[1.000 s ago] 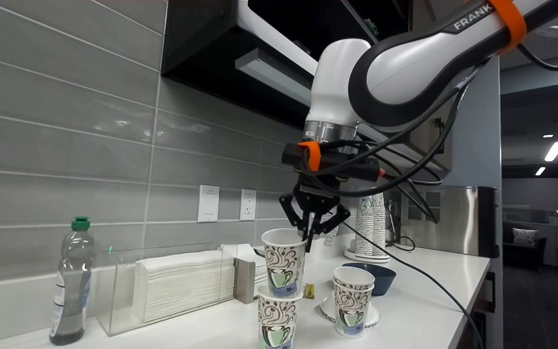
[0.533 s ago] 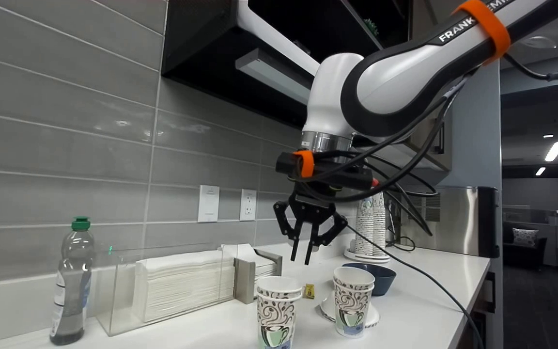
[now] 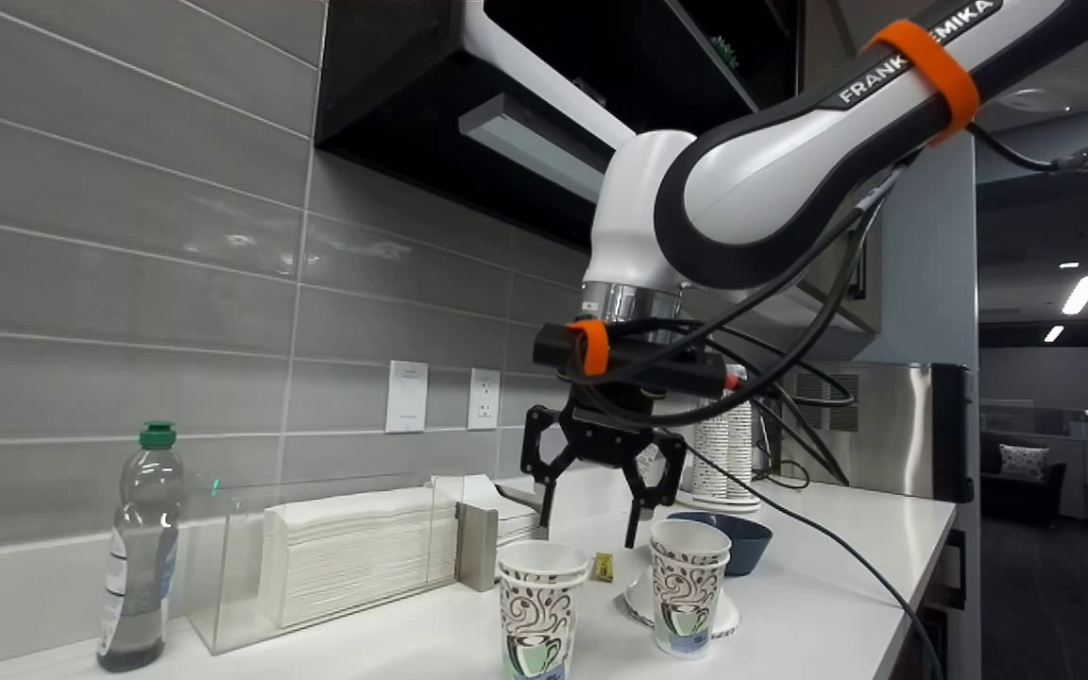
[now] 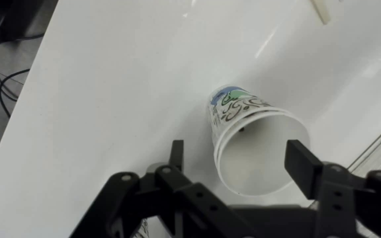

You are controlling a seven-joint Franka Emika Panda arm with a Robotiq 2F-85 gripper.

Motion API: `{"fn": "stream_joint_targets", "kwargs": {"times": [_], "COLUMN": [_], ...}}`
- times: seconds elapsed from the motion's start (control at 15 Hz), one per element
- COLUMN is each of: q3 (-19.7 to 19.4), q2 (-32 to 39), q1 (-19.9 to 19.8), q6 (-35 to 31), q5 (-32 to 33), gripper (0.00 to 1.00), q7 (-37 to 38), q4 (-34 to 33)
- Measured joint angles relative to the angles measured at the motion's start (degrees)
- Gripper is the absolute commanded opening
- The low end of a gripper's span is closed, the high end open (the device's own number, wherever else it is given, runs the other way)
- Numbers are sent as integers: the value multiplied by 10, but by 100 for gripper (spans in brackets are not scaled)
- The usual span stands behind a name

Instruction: Stack up the paper cups

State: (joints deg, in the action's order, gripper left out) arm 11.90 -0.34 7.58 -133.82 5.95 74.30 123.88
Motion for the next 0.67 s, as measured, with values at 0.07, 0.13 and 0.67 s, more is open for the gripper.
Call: {"fn": "stream_joint_targets", "kwargs": {"times": [0.07, 0.13, 0.67], "q3": [0, -1, -20], "q2": [5, 10, 46], "q1": [0, 0, 0], "q6": [-1, -3, -21], "q5": [0, 0, -1], "gripper": [100, 100, 36], "q7": [0, 0, 11], "q4": [3, 6, 7]}}
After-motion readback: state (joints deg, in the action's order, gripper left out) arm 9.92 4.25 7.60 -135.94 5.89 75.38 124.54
